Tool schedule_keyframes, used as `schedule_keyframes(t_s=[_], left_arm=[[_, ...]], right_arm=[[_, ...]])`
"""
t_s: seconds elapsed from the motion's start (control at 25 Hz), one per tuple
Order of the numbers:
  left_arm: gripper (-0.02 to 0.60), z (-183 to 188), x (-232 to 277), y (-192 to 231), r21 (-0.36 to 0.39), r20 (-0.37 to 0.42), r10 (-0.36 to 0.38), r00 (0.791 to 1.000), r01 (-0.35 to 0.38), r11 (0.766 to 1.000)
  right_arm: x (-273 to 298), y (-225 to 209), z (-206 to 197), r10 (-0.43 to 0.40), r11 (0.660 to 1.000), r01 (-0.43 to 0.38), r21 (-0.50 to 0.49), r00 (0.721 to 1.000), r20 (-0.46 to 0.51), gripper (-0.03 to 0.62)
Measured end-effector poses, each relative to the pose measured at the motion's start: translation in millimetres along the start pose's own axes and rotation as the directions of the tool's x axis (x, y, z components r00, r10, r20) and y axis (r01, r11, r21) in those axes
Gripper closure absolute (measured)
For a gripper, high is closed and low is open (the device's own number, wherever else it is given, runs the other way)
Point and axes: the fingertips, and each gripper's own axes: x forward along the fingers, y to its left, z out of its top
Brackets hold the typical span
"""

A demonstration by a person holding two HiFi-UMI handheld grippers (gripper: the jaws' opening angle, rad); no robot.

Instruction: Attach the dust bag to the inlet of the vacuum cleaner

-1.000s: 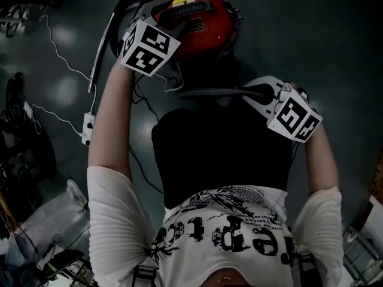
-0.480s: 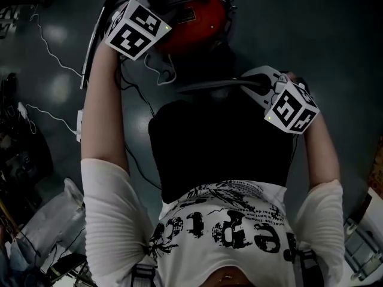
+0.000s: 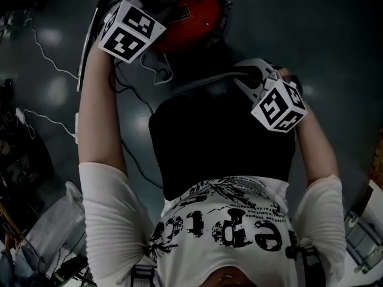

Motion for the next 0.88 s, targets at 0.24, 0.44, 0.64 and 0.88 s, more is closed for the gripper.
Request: schedule_keyframes(t_s=[0.24,0.44,0.64,0.88], left_arm=[[0.431,2,-1,0,0.011,0.016,0.001,1.000,-0.001,1.000],[0.437,3,-3,-1,0.030,0.021,0.002,1.000,-0.002,1.000],[0.439,3,-2,-1,0.034,0.023,0.002,1.000,-0.003,0.999],[0.440,3,-3,-1,0.037,0.021,0.004,1.000,-0.005,0.999]], right_arm=[[-3,-4,-8,0.006,0.998,-0.006,0.068,1.000,-0.005,0.551],[-3,-4,3,-0.012,0.999,0.013,0.046,1.000,-0.018,0.551],[-1,-10,6,-0.035,0.998,0.037,0.059,0.999,-0.032,0.543],[1,-18,8,-0.074,0.994,0.077,0.083,0.997,-0.030,0.542]])
